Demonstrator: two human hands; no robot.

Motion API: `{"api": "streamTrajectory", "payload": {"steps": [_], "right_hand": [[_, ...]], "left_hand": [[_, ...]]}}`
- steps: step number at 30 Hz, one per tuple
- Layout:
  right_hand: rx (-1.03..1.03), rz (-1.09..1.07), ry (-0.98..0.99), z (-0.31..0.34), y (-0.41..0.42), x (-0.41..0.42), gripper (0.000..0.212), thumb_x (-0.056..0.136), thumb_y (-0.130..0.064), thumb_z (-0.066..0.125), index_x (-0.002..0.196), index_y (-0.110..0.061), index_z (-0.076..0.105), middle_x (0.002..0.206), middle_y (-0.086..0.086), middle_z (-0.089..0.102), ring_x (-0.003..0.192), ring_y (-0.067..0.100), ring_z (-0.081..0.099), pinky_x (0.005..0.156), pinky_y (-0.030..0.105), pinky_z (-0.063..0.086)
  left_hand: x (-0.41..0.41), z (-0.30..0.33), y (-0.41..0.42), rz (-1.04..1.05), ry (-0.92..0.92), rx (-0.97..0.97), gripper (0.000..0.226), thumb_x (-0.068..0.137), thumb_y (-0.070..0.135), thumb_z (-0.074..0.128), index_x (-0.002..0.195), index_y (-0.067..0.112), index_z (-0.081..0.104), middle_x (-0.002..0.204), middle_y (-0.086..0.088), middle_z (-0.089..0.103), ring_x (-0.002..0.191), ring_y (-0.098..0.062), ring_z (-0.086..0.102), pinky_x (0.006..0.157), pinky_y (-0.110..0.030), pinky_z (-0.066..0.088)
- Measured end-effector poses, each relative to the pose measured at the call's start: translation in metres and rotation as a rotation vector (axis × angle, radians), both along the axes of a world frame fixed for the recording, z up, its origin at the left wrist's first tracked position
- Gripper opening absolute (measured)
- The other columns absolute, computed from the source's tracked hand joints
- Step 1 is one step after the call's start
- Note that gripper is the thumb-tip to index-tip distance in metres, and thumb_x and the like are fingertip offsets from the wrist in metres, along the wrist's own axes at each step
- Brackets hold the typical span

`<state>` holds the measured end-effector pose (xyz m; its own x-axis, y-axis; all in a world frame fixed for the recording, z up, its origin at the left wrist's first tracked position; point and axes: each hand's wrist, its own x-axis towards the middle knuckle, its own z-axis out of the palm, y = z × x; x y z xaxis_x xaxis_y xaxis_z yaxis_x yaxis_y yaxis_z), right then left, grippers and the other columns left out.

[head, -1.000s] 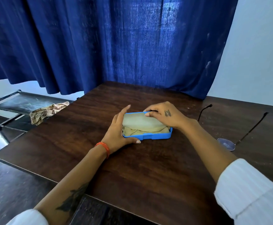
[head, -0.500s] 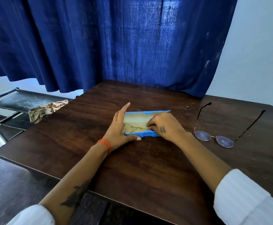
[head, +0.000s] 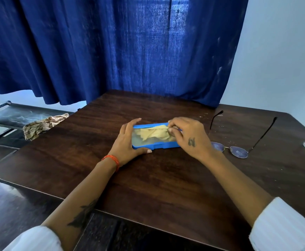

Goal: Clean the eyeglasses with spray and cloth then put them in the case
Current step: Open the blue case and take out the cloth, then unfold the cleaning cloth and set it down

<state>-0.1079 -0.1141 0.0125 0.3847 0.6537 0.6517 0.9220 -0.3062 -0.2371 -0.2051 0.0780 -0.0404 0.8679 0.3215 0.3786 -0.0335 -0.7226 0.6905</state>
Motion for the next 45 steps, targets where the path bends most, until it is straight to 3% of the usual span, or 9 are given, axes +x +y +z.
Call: {"api": "streamTrajectory", "payload": {"steps": [6,13,19,21,25,29,37,43,45], "right_hand": [[0.111,0.007,0.479,-0.001,-0.039,-0.008,0.003,0.081,-0.011,0.067,0.082,-0.013,0.066,0.076,-0.001,0.068,0.068,0.007,0.06,0.062,0.012,0.045],[0.052,0.092,0.736,-0.006,-0.068,-0.011,0.005,0.082,-0.017,0.068,0.085,-0.013,0.069,0.081,0.01,0.07,0.067,0.01,0.058,0.057,0.016,0.044],[-0.125,0.171,0.681,0.006,-0.078,-0.012,0.006,0.086,-0.026,0.062,0.081,-0.027,0.065,0.068,-0.012,0.063,0.059,-0.002,0.052,0.054,0.014,0.039],[-0.146,0.139,0.68,0.007,-0.083,-0.012,0.008,0.088,-0.03,0.058,0.082,-0.027,0.062,0.062,-0.012,0.058,0.054,0.0,0.046,0.052,0.017,0.036],[-0.043,0.132,0.897,0.005,-0.092,-0.013,0.015,0.082,-0.038,0.063,0.091,-0.025,0.063,0.064,-0.003,0.061,0.06,0.007,0.051,0.054,0.02,0.041],[-0.02,0.267,1.29,-0.002,-0.102,-0.015,0.044,0.064,-0.029,0.076,0.105,-0.02,0.062,0.082,-0.004,0.069,0.075,0.006,0.062,0.059,0.019,0.052],[0.299,0.109,1.391,-0.001,-0.101,-0.011,0.025,0.082,-0.004,0.064,0.107,-0.006,0.066,0.097,0.008,0.071,0.081,0.011,0.066,0.064,0.019,0.056],[0.125,0.235,1.296,0.019,-0.102,-0.013,0.036,0.078,0.003,0.065,0.11,-0.013,0.062,0.086,0.002,0.072,0.074,0.009,0.066,0.058,0.019,0.053],[0.06,0.24,1.287,0.027,-0.104,-0.012,0.042,0.076,0.005,0.067,0.113,-0.015,0.059,0.079,0.0,0.073,0.074,0.009,0.065,0.058,0.019,0.053]], "left_hand": [[-0.007,0.004,-0.007,0.044,-0.014,0.076,0.1,0.058,0.045,0.081,0.139,0.031,0.024,0.148,-0.004,0.026,0.136,-0.02,0.025,0.112,-0.043,0.026],[-0.02,0.021,-0.05,0.048,-0.528,0.355,0.03,0.086,0.029,0.056,0.112,0.013,0.059,0.114,-0.003,0.059,0.107,-0.016,0.053,0.092,-0.03,0.044],[-0.004,0.039,-0.106,-0.411,0.108,-0.235,0.023,0.078,0.029,0.071,0.098,0.025,0.062,0.088,0.003,0.066,0.076,-0.009,0.062,0.073,-0.038,0.052],[-0.002,0.042,-0.108,-0.428,0.135,-0.263,0.013,0.075,0.026,0.073,0.084,0.023,0.064,0.07,0.002,0.062,0.06,-0.018,0.057,0.061,-0.038,0.05],[-0.005,0.042,-0.11,-0.451,0.148,-0.411,0.017,0.08,0.024,0.068,0.064,0.022,0.062,0.048,0.008,0.058,0.037,-0.003,0.048,0.042,-0.016,0.041],[-0.009,0.036,-0.115,-0.371,0.153,-0.565,0.02,0.086,0.024,0.06,0.068,0.019,0.064,0.063,0.004,0.07,0.056,-0.006,0.065,0.053,-0.017,0.051],[-0.007,0.036,-0.115,-0.365,0.415,-0.625,0.018,0.089,0.022,0.051,0.081,0.016,0.066,0.072,0.002,0.06,0.068,-0.009,0.054,0.063,-0.021,0.043],[-0.001,0.04,-0.129,-0.395,0.16,-0.598,0.034,0.074,0.02,0.073,0.104,0.023,0.059,0.094,0.003,0.068,0.085,-0.009,0.066,0.07,-0.021,0.053],[-0.002,0.043,-0.134,-0.393,0.086,-0.591,0.02,0.078,0.016,0.069,0.097,0.017,0.063,0.087,0.003,0.069,0.081,-0.009,0.065,0.07,-0.021,0.053]]}}
